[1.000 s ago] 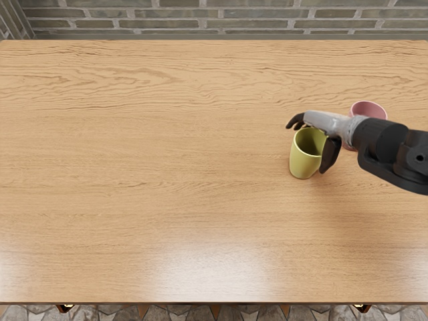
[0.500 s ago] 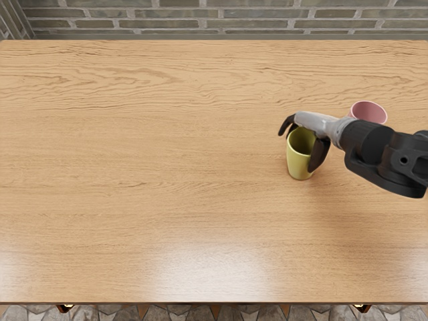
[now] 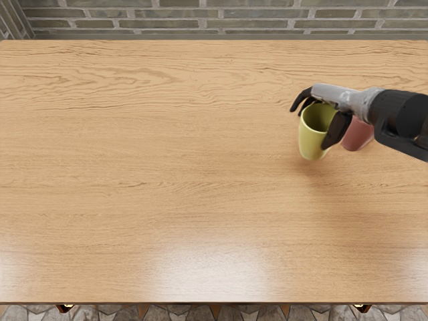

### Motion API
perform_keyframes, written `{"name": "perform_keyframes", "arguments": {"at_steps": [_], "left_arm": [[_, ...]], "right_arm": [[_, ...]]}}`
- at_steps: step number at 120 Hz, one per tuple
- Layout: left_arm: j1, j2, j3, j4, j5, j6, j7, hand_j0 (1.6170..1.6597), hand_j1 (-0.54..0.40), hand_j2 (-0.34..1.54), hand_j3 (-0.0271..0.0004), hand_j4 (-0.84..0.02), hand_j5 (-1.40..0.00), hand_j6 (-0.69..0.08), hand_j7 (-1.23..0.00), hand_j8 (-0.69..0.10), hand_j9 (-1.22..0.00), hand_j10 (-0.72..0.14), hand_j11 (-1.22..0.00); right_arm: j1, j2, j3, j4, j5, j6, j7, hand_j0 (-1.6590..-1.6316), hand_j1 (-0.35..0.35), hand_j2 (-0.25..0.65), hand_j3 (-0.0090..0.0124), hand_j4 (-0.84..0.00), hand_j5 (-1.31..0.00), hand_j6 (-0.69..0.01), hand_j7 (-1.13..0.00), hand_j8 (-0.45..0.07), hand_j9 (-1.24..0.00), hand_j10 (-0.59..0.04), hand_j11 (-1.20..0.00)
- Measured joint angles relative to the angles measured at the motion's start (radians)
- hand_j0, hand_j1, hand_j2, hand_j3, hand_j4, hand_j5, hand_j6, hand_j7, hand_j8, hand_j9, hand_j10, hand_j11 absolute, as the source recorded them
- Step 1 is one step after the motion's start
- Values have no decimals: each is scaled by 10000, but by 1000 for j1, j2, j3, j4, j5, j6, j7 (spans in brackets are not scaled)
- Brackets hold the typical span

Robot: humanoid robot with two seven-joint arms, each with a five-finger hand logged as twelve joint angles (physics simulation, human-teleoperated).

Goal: Pick up cup and place in cup with right hand

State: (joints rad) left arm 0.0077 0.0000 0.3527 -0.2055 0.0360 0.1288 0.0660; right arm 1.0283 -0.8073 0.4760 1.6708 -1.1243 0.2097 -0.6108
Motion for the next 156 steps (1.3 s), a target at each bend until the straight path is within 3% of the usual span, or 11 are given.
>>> {"name": "perform_keyframes", "arguments": {"at_steps": [25, 64, 99, 156], "left_arm": [[0, 0, 0, 0, 0, 0, 0, 16581, 3490, 0, 0, -1, 0, -2, 0, -1, 0, 0, 0], [0, 0, 0, 0, 0, 0, 0, 16581, 3490, 0, 0, -2, -1, -2, -1, -2, 0, -1, 0], [0, 0, 0, 0, 0, 0, 0, 16581, 3490, 0, 0, -1, -1, -2, 0, -1, 0, 0, 0], [0, 0, 0, 0, 0, 0, 0, 16581, 3490, 1, -1, -2, -1, -2, -1, -2, -1, -1, -1]], "right_arm": [[10, -59, 110, 2, 47, 100, 0, -16564, 283, -221, 0, -3749, -5030, -3923, -4951, -3594, -4985, -3772, -4984], [27, -135, 156, 1, 99, 121, 0, -16576, 803, 766, 0, -4099, -5382, -4156, -5346, -3305, -5387, -3879, -5367], [25, -210, 166, -17, 115, 94, 0, -16577, 990, 1164, 1, -4331, -5727, -4007, -5674, -3120, -5738, -3705, -5704], [17, -150, 150, -161, 98, 58, 0, -16575, 1090, 1227, 0, -4419, -5847, -3839, -5787, -2961, -5859, -3569, -5815]]}}
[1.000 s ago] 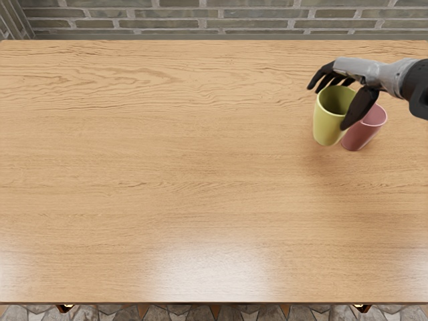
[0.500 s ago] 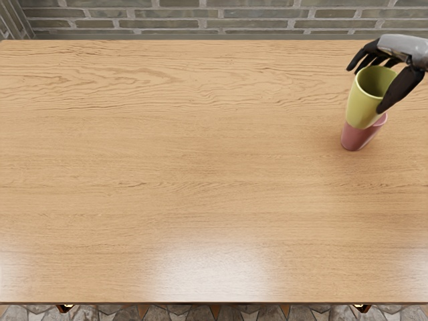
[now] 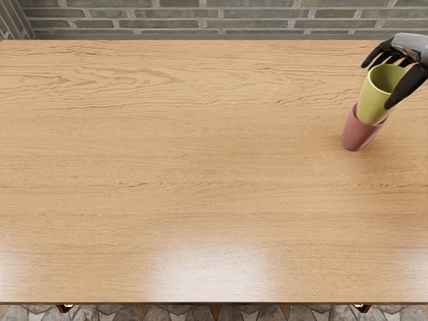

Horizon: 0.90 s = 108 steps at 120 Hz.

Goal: Pick up cup and place in cup with right hand

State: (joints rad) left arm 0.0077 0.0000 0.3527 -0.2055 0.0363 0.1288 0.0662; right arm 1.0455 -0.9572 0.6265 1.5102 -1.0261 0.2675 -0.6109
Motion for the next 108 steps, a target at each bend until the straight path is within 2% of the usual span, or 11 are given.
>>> {"name": "perform_keyframes", "arguments": {"at_steps": [20, 37, 47, 58, 81, 91, 108], "left_arm": [[0, 0, 0, 0, 0, 0, 0, 16581, 3490, 1, -1, -2, -1, -2, -1, -2, -1, -1, -1], [0, 0, 0, 0, 0, 0, 0, 16581, 3490, 1, -1, -2, -1, -2, -1, -2, -1, -1, -1], [0, 0, 0, 0, 0, 0, 0, 16581, 3490, 1, -1, -1, -1, -2, -1, -1, -1, -1, -1], [0, 0, 0, 0, 0, 0, 0, 16581, 3490, 1, -1, -1, -1, -2, -1, -1, -1, -1, -1], [0, 0, 0, 0, 0, 0, 0, 16581, 3490, 1, -1, -2, -1, -2, -1, -2, -1, -1, -1], [0, 0, 0, 0, 0, 0, 0, 16581, 3490, 1, -1, -2, -1, -2, -1, -2, -1, -1, -1], [0, 0, 0, 0, 0, 0, 0, 16581, 3490, 1, -1, -2, -1, -2, -1, -2, -1, -1, -1]], "right_arm": [[0, 11, 0, -38, -2, -9, 0, -16576, 1096, 1237, 4, -4419, -5841, -3834, -5783, -2956, -5851, -3569, -5820], [3, 29, 0, -71, -2, -14, 0, -16575, 1100, 1218, -2, -4415, -5844, -3831, -5782, -2953, -5855, -3548, -5818], [6, 46, -1, -95, -3, -14, 0, -16576, 1104, 1231, 5, -4418, -5824, -3821, -5773, -2949, -5835, -3552, -5814], [9, 68, -2, -122, -9, -15, 0, -16575, 1102, 1199, -3, -4397, -5823, -3834, -5760, -2955, -5834, -3546, -5806], [12, 103, -2, -180, -23, -16, 0, -16575, 1082, 1203, -1, -4383, -5784, -3864, -5734, -2986, -5801, -3594, -5746], [12, 109, -2, -193, -26, -15, 0, -16576, 1098, 1231, 5, -4384, -5770, -3855, -5727, -2982, -5789, -3581, -5755], [11, 121, -2, -203, -26, -15, 0, -16575, 1092, 1274, -2, -4370, -5750, -3897, -5709, -3028, -5748, -3609, -5719]]}}
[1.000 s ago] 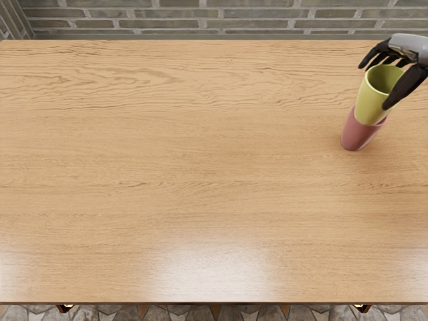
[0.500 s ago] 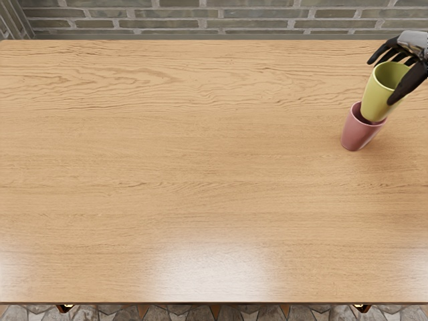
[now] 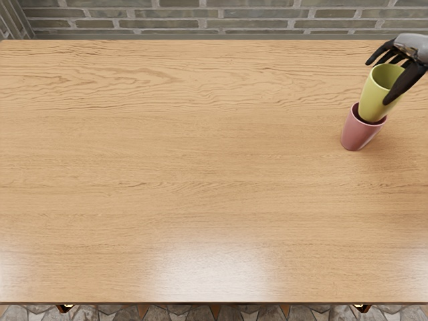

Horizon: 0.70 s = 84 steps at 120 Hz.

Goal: Pick up cup and place in cup with right hand

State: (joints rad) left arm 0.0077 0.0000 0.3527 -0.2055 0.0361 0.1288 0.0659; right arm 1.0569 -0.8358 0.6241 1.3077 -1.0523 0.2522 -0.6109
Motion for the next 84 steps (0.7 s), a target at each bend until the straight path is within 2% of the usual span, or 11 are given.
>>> {"name": "perform_keyframes", "arguments": {"at_steps": [16, 32, 48, 57, 71, 84], "left_arm": [[0, 0, 0, 0, 0, 0, 0, 16581, 3490, 1, -1, -2, -1, -2, -1, -2, -1, -1, -1], [0, 0, 0, 0, 0, 0, 0, 16581, 3490, 1, -1, -1, -1, -2, -1, -1, -1, -1, -1], [0, 0, 0, 0, 0, 0, 0, 16581, 3490, 1, -1, -1, -1, -2, -1, -1, -1, 0, -1], [0, 0, 0, 0, 0, 0, 0, 16581, 3490, 1, -1, -1, -1, -2, -1, -1, -1, 0, -1], [0, 0, 0, 0, 0, 0, 0, 16581, 3490, 1, -1, -1, -1, -1, -1, -1, -1, 0, -1], [0, 0, 0, 0, 0, 0, 0, 16581, 3489, 1, -1, 0, -1, -1, -1, 0, -1, 1, -1]], "right_arm": [[-1, 4, 0, -4, 0, 0, 0, -16575, 1049, 1165, 0, -4274, -5604, -3867, -5570, -3057, -5593, -3626, -5566], [-2, 25, 1, -30, 8, 2, 0, -16578, -777, 561, 0, -2547, -3315, -2344, -3293, -1918, -3308, -2208, -3293], [-7, 35, 1, -33, 16, 6, 0, -16579, -1859, 267, 0, -1543, -1979, -1448, -1963, -1219, -1974, -1361, -1965], [-9, 40, 1, -3, 18, 7, 0, -16580, -2232, 170, 0, -1199, -1520, -1140, -1507, -976, -1516, -1069, -1509], [-7, 49, 2, 76, 19, 9, 0, -16580, -2605, 75, 0, -852, -1059, -828, -1049, -729, -1056, -773, -1051], [-3, 103, 2, 131, 20, 19, 0, -16580, -2806, 24, 0, -658, -810, -651, -801, -588, -807, -609, -804]]}}
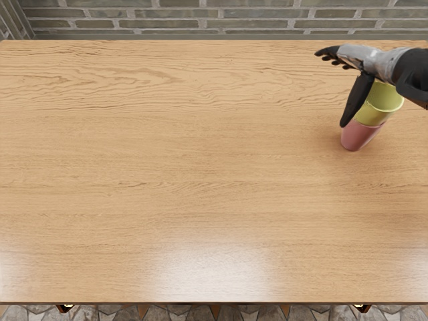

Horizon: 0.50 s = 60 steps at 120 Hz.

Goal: Pick up cup and place in cup with right hand

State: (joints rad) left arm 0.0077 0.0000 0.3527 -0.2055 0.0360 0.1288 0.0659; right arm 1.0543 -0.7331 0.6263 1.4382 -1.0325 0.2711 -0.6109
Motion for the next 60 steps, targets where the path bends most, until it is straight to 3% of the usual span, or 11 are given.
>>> {"name": "perform_keyframes", "arguments": {"at_steps": [13, 26, 39, 60], "left_arm": [[0, 0, 0, 0, 0, 0, 0, 16581, 3490, 1, 0, -2, -1, -2, -1, -2, -1, -1, -1], [0, 0, 0, 0, 0, 0, 0, 16581, 3491, 1, 0, -2, -1, -3, -1, -3, 0, -2, 0], [0, 0, 0, 0, 0, 0, 0, 16581, 3490, 0, 0, -2, -1, -3, -1, -2, 0, -1, 0], [0, 0, 0, 0, 0, 0, 0, 16581, 3490, 1, 0, -2, -1, -2, -1, -2, -1, -1, -1]], "right_arm": [[-10, 55, 2, 41, 43, 47, 0, -16580, -2930, -9, 0, -537, -655, -540, -647, -498, -652, -504, -650], [-59, 35, 8, 117, 157, 142, 6, -16580, -3001, -29, 0, -463, -563, -471, -557, -442, -561, -441, -559], [-113, -66, 11, 188, 337, 262, 64, -16581, -3044, -40, 0, -418, -508, -428, -503, -407, -507, -402, -505], [-170, -257, 11, 190, 636, 325, 137, -16581, -3080, -49, 0, -382, -464, -393, -459, -379, -462, -371, -461]]}}
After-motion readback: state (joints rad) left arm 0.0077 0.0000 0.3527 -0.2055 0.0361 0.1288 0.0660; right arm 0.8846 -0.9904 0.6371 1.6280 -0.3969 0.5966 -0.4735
